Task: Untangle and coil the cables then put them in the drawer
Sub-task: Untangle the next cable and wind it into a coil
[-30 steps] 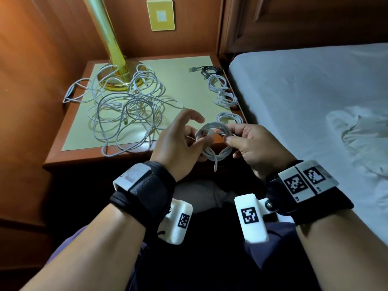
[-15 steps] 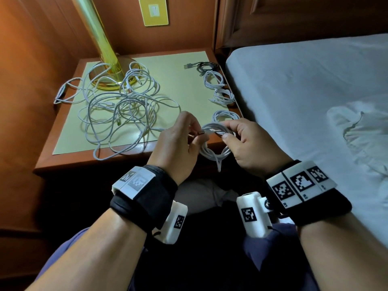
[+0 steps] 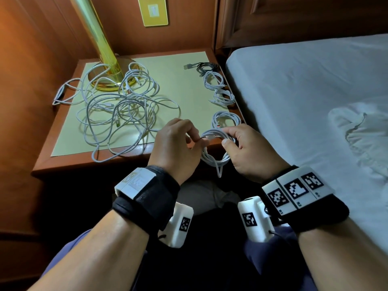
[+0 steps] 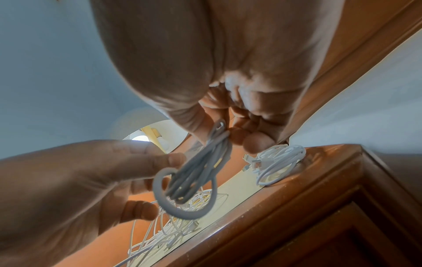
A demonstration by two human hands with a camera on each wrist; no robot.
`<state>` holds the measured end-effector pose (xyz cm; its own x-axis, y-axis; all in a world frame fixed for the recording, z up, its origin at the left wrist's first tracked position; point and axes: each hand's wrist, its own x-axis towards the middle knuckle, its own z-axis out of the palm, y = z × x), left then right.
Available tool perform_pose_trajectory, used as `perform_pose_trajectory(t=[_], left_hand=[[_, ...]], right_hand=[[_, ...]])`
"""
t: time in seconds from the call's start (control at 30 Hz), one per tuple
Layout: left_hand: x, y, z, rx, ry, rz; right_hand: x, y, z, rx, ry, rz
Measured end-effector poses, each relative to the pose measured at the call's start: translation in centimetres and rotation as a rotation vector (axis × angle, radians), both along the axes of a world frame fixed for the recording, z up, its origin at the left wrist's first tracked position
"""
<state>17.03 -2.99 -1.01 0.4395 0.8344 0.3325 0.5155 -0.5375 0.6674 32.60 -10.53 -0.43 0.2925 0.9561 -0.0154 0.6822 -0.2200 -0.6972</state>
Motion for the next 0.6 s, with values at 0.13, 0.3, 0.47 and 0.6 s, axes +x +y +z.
perform_pose_trajectory(t=[0.13, 0.3, 0.47, 0.6], left_hand=[[0.15, -0.23, 0.0, -0.147, 0.061, 0.036], [0.57, -0.1, -0.27, -0.178, 0.075, 0.022], [0.83, -0.2, 0.1, -0.137, 0.032, -0.026], [0.94, -0.36, 0.16, -0.163, 0.047, -0.022]], right_hand=[[-0.17, 0.13, -0.38, -0.029, -0.005, -0.008], [-0.17, 0.49, -0.74, -0.035, -0.029, -0.055], [-0.03, 0.49, -0.57, -0.035, -0.027, -0.096], [0.02, 0.47, -0.53, -0.051, -0.016, -0.112]])
